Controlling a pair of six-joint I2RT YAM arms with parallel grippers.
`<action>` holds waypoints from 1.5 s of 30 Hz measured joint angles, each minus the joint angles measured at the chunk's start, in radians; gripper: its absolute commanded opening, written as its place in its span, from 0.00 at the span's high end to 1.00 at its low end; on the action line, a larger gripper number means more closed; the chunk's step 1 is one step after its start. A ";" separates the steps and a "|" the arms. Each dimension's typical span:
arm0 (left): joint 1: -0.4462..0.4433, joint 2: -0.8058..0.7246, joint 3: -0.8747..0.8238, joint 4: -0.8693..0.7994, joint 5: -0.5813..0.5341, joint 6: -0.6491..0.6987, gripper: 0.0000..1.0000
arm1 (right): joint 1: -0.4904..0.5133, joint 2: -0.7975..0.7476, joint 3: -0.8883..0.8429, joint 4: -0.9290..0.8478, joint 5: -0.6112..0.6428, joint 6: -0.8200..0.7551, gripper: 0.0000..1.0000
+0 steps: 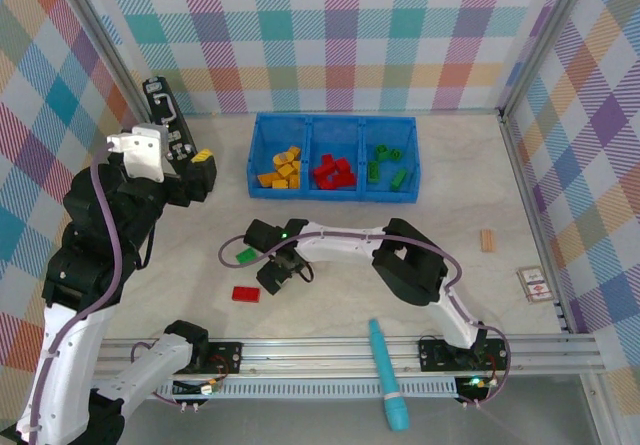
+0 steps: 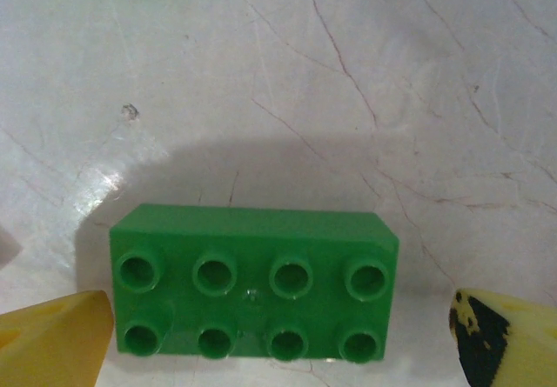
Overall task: Sort the legos into containers by color
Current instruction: Pick up the lego from the bottom-center of the table, then place the lego in the container.
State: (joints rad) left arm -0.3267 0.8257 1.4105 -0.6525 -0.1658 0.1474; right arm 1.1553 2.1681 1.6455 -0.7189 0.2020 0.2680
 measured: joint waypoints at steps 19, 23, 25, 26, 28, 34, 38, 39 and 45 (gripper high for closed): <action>0.000 0.011 0.000 0.000 0.000 0.000 0.00 | -0.010 0.040 0.052 0.007 -0.011 -0.024 0.36; 0.000 0.016 0.000 0.000 0.000 0.000 0.00 | -0.014 0.042 0.056 0.006 -0.008 -0.021 0.40; 0.000 0.017 0.000 0.000 -0.001 0.000 0.00 | -0.019 0.040 0.053 0.007 -0.006 -0.021 0.42; 0.000 0.017 0.000 0.000 -0.003 0.000 0.00 | -0.023 0.035 0.045 0.013 -0.007 -0.021 0.43; 0.000 0.017 0.000 0.000 -0.007 0.000 0.00 | -0.037 0.012 0.010 0.024 -0.002 -0.023 0.43; 0.000 0.042 0.000 0.002 -0.013 0.004 0.00 | -0.154 -0.100 -0.086 -0.048 0.029 -0.066 0.41; 0.000 0.065 -0.022 0.010 -0.030 0.011 0.00 | -0.245 -0.217 -0.090 -0.093 0.055 -0.100 0.41; 0.000 0.073 -0.028 0.012 -0.032 0.014 0.00 | -0.269 -0.254 -0.093 -0.098 0.060 -0.106 0.41; 0.000 0.142 -0.032 0.025 -0.038 0.028 0.00 | -0.433 -0.417 -0.093 -0.104 0.069 -0.170 0.41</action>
State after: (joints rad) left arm -0.3264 0.9672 1.3785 -0.6273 -0.2039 0.1757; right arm 0.7219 1.7515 1.5524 -0.8230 0.2710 0.0982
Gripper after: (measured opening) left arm 0.999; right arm 0.626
